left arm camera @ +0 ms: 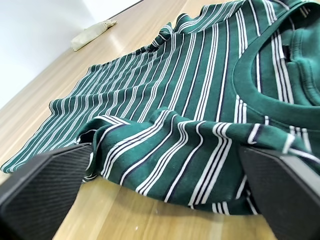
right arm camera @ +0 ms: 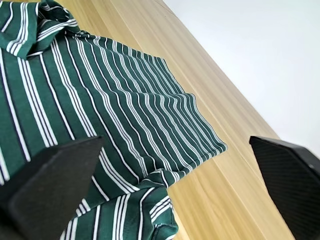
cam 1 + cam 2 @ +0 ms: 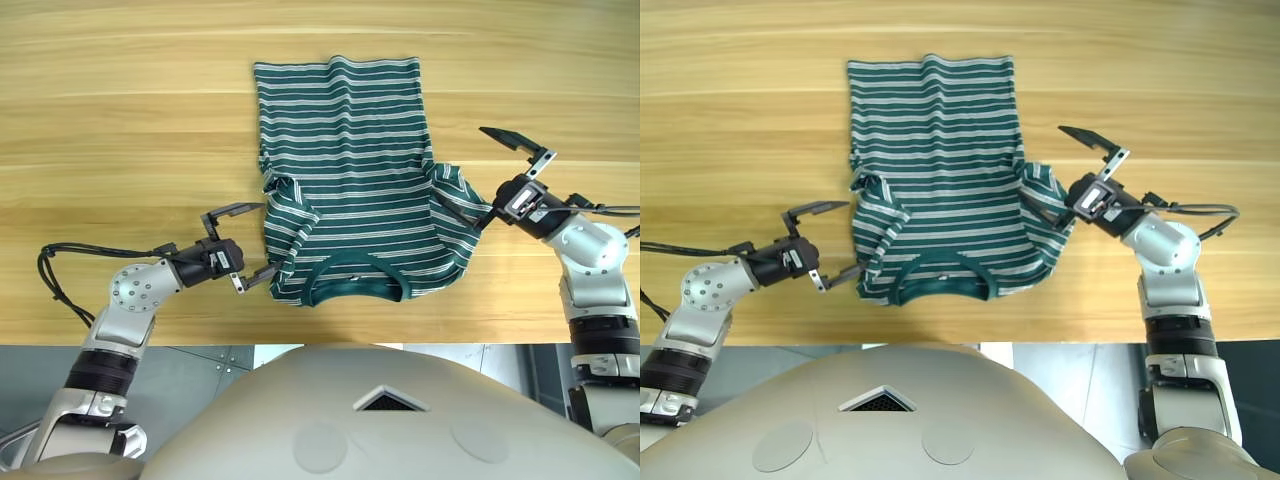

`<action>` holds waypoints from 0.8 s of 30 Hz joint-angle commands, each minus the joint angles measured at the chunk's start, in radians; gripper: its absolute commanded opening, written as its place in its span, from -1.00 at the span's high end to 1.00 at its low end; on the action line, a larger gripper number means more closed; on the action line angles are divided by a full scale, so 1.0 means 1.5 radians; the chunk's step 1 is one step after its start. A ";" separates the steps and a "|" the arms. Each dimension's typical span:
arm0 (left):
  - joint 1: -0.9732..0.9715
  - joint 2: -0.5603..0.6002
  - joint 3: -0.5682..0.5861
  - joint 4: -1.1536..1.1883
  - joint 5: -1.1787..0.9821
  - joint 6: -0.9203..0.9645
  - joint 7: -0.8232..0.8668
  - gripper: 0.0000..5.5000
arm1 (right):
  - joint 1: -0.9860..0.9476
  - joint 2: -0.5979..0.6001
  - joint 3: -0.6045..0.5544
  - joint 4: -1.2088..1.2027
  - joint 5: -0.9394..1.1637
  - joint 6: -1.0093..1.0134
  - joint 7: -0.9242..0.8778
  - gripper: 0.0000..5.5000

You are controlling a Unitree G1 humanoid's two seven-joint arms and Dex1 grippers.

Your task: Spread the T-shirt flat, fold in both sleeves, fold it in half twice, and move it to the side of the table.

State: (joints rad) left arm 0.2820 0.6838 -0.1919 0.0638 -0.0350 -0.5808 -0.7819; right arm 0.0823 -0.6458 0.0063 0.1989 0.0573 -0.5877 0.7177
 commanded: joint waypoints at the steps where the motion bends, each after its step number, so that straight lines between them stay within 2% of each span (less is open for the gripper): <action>1: 0.008 0.000 -0.005 -0.021 -0.002 0.009 -0.005 -0.95 | 0.005 -0.003 -0.006 -0.008 0.003 0.002 -0.003 -0.96; 13: 0.011 0.000 -0.031 0.006 0.047 0.007 -0.001 -0.95 | 0.004 -0.003 -0.006 -0.009 0.002 0.003 -0.003 -0.96; 24: 0.028 0.032 -0.037 0.021 0.073 -0.023 -0.004 -0.95 | -0.002 0.001 -0.001 -0.004 0.001 0.004 -0.001 -0.96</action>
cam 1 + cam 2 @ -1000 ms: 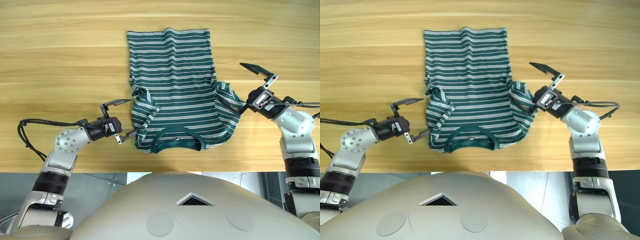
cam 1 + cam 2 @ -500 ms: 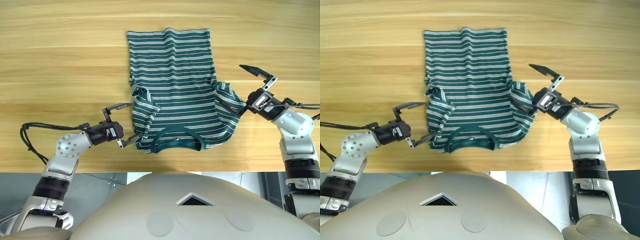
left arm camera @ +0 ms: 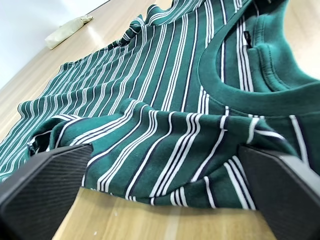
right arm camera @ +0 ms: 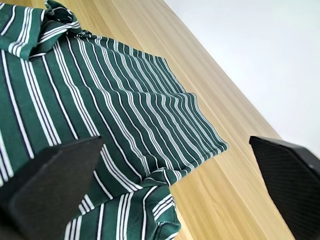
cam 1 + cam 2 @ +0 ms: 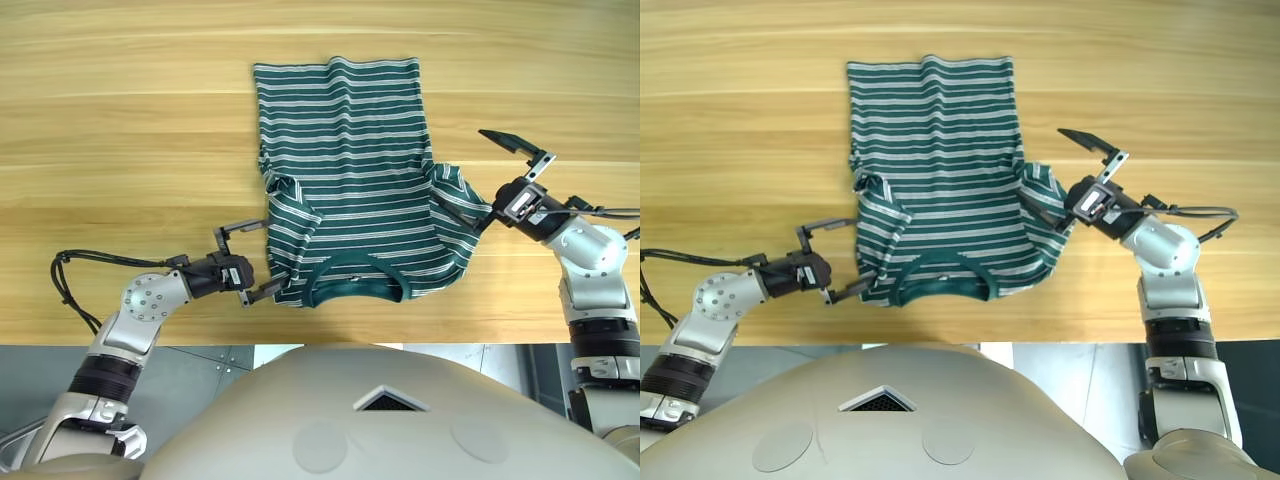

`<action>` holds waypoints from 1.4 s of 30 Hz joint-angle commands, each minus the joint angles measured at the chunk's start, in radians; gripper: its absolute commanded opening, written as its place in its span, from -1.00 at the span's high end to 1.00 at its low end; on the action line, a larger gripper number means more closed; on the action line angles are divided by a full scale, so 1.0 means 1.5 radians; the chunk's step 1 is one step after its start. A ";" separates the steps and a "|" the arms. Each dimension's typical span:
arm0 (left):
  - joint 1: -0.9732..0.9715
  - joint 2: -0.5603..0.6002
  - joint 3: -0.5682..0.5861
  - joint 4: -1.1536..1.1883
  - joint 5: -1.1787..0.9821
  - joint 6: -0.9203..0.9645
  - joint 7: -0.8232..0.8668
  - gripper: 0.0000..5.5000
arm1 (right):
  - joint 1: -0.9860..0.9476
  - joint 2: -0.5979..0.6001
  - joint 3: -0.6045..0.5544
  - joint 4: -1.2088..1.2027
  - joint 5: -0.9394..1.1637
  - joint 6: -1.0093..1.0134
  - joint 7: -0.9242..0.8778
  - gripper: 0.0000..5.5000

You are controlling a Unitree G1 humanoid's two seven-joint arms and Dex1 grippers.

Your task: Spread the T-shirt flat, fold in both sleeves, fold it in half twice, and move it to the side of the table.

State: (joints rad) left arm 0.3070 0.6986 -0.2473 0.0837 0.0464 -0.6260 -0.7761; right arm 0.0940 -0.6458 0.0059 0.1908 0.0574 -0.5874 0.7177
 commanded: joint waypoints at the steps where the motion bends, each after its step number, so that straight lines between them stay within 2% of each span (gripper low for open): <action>1: 0.012 0.025 0.006 0.005 0.012 0.006 -0.007 -0.95 | -0.011 0.001 0.000 0.002 0.001 0.003 -0.002 -0.96; 11: -0.021 0.042 0.069 0.003 -0.058 0.014 -0.009 -0.95 | -0.009 -0.007 -0.012 0.017 -0.020 0.002 -0.019 -0.96; 15: -0.023 0.033 0.059 0.002 -0.050 0.014 -0.015 -0.95 | 0.006 -0.086 -0.042 0.065 -0.200 0.036 -0.131 -0.96; 19: -0.021 0.028 0.062 0.003 -0.048 0.015 -0.013 -0.95 | 0.068 -0.149 -0.068 0.030 -0.274 0.077 -0.158 -0.96; 22: -0.025 0.024 0.061 0.002 -0.045 0.018 -0.012 -0.95 | 0.132 -0.181 -0.080 -0.005 -0.279 0.103 -0.134 -0.96; 27: -0.034 0.015 0.058 0.005 -0.040 0.020 -0.011 -0.95 | 0.160 -0.185 -0.045 -0.040 -0.273 0.121 -0.095 -0.96; 34: -0.039 0.006 0.056 0.009 -0.032 0.020 -0.009 -0.95 | 0.119 -0.168 0.009 -0.026 -0.279 0.123 -0.095 -0.96; 42: -0.036 -0.001 0.056 0.009 -0.028 0.020 -0.008 -0.96 | 0.073 -0.147 0.063 -0.004 -0.307 0.123 -0.118 -0.44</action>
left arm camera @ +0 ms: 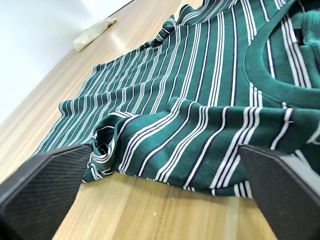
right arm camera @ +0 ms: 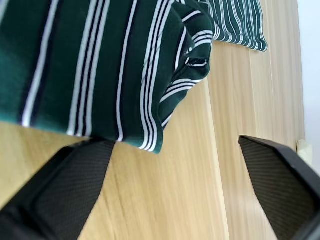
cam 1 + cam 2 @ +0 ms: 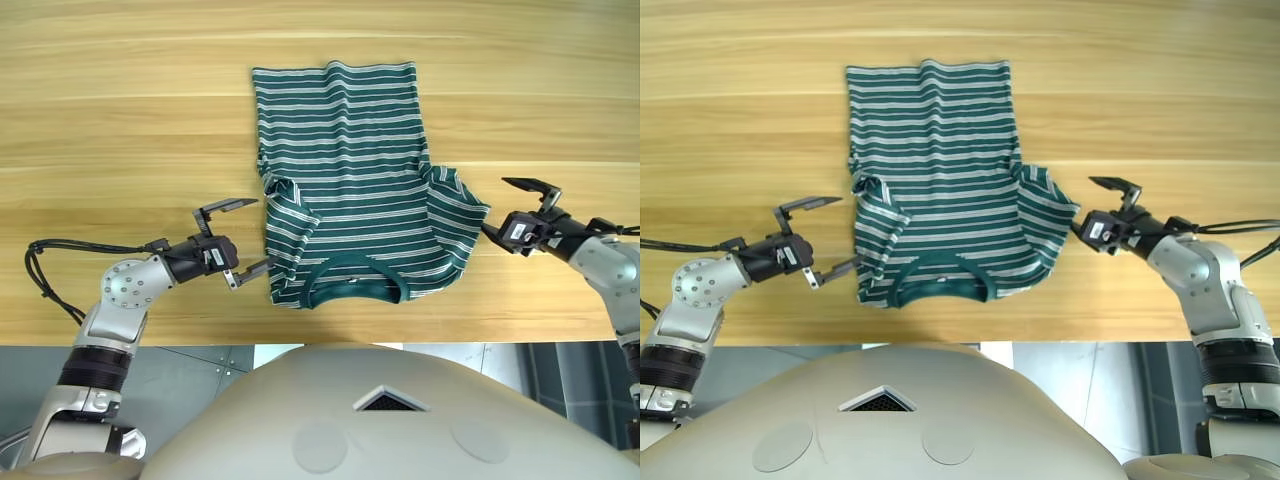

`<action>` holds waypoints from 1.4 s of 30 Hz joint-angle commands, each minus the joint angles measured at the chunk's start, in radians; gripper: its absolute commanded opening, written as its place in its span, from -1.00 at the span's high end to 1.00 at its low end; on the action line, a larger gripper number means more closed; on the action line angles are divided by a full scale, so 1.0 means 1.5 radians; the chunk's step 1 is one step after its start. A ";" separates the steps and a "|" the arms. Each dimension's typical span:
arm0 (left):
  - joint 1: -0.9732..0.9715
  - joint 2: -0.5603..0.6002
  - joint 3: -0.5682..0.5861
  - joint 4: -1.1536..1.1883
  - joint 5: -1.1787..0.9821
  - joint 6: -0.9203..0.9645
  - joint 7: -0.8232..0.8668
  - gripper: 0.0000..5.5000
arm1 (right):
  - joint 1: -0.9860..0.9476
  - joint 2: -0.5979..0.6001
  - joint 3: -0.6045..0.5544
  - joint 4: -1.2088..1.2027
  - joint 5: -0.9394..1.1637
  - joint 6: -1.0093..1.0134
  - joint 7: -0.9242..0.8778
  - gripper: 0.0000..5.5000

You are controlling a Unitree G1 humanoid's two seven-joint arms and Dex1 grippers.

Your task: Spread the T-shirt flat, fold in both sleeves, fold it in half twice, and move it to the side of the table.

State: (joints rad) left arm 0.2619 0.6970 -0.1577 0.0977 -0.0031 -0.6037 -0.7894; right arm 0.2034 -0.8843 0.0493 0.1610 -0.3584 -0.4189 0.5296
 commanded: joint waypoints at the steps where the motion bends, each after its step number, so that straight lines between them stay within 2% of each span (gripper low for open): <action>1: -0.006 -0.001 -0.004 -0.001 0.006 0.005 0.001 -0.96 | -0.004 0.014 0.040 0.019 -0.032 0.011 0.005 -0.37; 20: -0.002 -0.005 -0.005 0.002 0.011 0.003 0.005 -0.96 | -0.024 0.004 0.061 0.056 -0.033 0.010 -0.027 0.94; 28: -0.007 -0.010 -0.006 0.009 0.014 0.000 0.006 -0.96 | -0.022 0.022 0.023 -0.035 0.017 -0.014 -0.046 0.94; 33: -0.009 -0.014 -0.008 0.011 0.016 0.000 0.007 -0.96 | -0.036 0.044 0.025 -0.070 0.029 -0.021 -0.045 0.94; 42: -0.011 -0.016 -0.014 0.018 0.020 -0.004 0.012 -0.96 | -0.058 0.077 0.077 -0.109 0.015 -0.011 -0.004 0.94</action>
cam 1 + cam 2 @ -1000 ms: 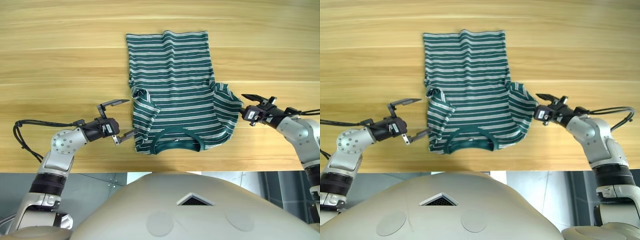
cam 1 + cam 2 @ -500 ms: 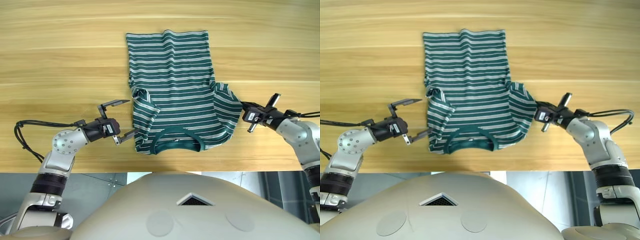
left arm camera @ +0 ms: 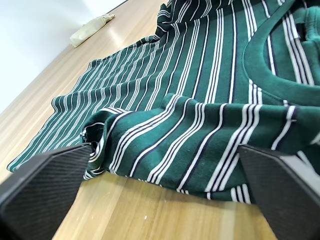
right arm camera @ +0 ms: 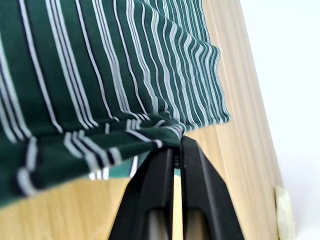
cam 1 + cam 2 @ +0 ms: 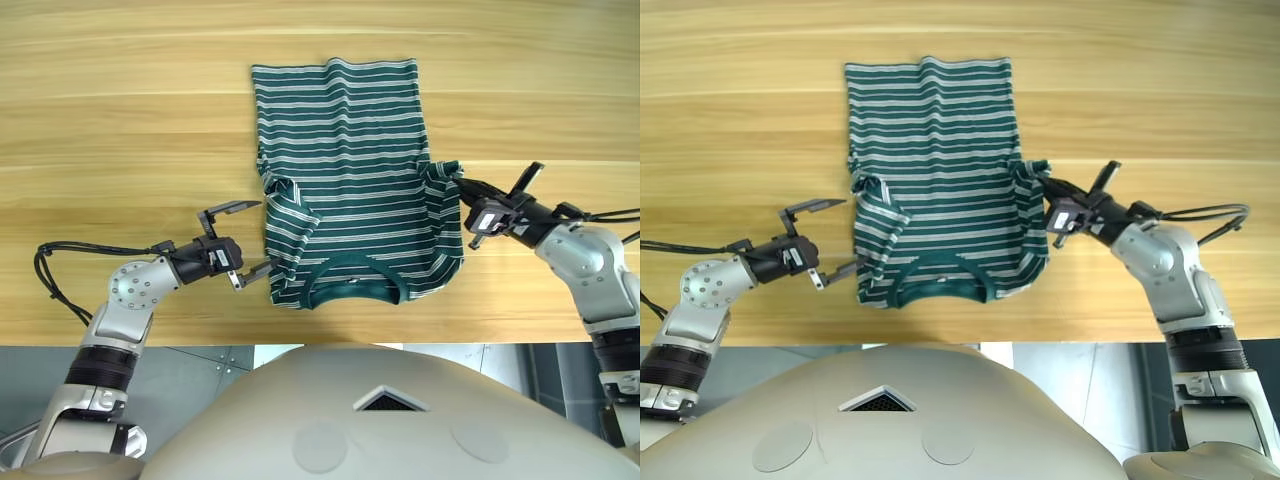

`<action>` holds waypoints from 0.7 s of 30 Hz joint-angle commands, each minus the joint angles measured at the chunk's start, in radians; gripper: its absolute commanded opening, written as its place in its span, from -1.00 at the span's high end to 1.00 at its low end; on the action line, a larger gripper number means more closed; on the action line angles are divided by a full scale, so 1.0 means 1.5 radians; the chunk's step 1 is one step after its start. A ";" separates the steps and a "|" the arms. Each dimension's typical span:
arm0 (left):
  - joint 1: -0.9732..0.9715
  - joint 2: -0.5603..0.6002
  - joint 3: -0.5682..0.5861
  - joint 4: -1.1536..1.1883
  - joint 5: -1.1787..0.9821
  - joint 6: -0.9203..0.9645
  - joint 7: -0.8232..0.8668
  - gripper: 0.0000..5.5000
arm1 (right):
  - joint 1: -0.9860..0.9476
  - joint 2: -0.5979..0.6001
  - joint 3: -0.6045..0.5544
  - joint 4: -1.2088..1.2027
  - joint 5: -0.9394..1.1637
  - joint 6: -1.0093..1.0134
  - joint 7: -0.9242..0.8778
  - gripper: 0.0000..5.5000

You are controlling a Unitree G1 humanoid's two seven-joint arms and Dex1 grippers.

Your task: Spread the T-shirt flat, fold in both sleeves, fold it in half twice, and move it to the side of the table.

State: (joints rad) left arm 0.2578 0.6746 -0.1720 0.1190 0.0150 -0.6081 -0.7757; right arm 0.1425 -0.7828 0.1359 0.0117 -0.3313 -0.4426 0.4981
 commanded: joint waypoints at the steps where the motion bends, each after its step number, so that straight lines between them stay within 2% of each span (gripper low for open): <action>1: -0.008 -0.001 -0.005 0.003 0.007 0.000 0.003 -0.96 | -0.021 0.013 0.027 -0.006 -0.008 0.002 0.019 0.94; 21: -0.021 -0.009 -0.013 0.006 0.009 0.002 0.004 -0.96 | -0.065 0.067 0.129 0.005 -0.102 0.044 0.038 0.94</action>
State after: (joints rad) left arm 0.2368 0.6602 -0.1865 0.1221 0.0154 -0.6082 -0.7737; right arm 0.0589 -0.6785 0.3158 0.0121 -0.4708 -0.3891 0.5295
